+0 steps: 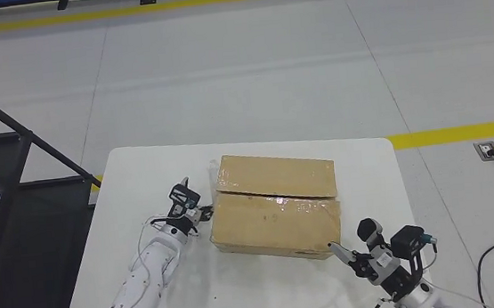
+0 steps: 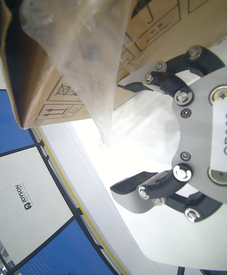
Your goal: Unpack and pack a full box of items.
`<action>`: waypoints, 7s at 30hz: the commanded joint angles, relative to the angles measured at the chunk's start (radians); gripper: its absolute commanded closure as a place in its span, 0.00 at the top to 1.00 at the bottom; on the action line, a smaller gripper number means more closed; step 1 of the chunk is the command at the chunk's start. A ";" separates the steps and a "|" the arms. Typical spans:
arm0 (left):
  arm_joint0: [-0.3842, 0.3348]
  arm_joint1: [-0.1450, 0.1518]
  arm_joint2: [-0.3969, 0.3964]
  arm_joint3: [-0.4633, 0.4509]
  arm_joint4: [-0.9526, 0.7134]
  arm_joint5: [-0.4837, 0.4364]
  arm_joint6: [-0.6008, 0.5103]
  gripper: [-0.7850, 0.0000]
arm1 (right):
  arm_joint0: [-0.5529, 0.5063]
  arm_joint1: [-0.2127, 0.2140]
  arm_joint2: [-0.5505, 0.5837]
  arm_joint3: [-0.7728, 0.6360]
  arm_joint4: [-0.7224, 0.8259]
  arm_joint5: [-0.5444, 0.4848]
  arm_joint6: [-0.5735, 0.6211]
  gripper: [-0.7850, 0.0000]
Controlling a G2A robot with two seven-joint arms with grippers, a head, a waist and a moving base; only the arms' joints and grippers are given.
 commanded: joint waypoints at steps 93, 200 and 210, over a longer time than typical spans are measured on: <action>0.631 0.119 -0.432 -0.861 -0.283 -0.270 -0.045 1.00 | 0.351 0.118 -0.119 0.269 0.980 -0.690 0.751 1.00; 0.623 0.210 -0.402 -0.736 0.135 -0.427 0.083 1.00 | 1.091 -0.118 -0.606 1.024 1.275 -0.255 0.247 1.00; 0.652 0.209 -0.483 -0.755 -0.038 -0.342 0.030 1.00 | 0.913 -0.053 -0.534 0.672 1.160 0.118 0.566 1.00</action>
